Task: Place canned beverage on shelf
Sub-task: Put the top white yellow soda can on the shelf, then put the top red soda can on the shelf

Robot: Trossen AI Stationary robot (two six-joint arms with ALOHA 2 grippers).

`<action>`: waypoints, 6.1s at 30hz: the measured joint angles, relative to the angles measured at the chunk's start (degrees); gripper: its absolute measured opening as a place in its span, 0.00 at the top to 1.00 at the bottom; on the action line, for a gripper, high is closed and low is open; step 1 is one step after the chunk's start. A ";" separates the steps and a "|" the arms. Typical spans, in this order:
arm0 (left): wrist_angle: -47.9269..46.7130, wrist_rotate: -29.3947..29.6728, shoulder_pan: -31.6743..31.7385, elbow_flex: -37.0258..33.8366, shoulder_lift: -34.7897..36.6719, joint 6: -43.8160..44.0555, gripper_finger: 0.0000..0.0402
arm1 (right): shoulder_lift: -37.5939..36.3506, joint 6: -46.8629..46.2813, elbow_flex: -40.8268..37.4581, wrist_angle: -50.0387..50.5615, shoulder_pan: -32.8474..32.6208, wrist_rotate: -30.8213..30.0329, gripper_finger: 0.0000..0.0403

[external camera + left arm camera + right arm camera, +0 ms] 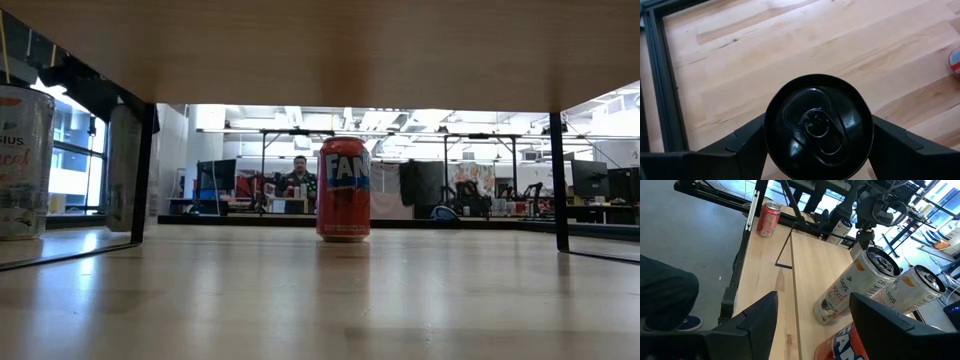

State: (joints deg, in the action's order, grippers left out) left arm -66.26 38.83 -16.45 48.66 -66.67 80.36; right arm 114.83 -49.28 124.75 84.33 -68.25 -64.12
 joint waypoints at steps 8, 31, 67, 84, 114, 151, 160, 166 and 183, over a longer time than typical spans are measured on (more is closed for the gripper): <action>-0.12 -0.93 0.25 0.00 0.11 0.56 0.30 | 0.00 -0.20 0.00 -0.26 0.00 0.00 0.43; -0.26 -1.05 1.94 4.51 0.32 -6.01 0.25 | 0.00 -0.17 0.00 -0.61 0.02 0.00 0.43; 40.87 -29.35 24.39 16.72 -1.27 -60.85 0.25 | -9.34 4.00 0.02 -1.96 0.76 -12.27 0.43; 39.07 -37.59 27.74 29.78 -17.73 -67.72 0.25 | -23.80 3.22 0.05 4.53 11.94 -13.79 0.43; 43.53 -41.14 26.44 29.38 -30.19 -91.43 0.24 | -22.21 6.77 0.04 5.67 16.52 -0.31 0.43; 43.74 -47.93 26.14 29.49 -38.58 -95.91 0.24 | -21.07 4.20 0.02 5.20 16.52 -1.18 0.43; 42.71 -47.10 26.16 29.29 -37.39 -96.08 0.24 | -21.07 4.24 0.02 5.20 16.52 -1.12 0.43; 42.51 -47.03 26.12 29.25 -36.94 -95.57 0.24 | -21.09 4.24 0.02 5.20 16.52 -0.92 0.43; 42.56 -50.09 25.79 29.31 -36.10 -93.50 0.24 | -21.09 4.17 0.02 5.46 16.52 -1.22 0.43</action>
State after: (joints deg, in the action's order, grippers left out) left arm -23.70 -11.26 9.34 77.97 -102.77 -13.14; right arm 93.73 -45.10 124.77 89.80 -51.72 -65.34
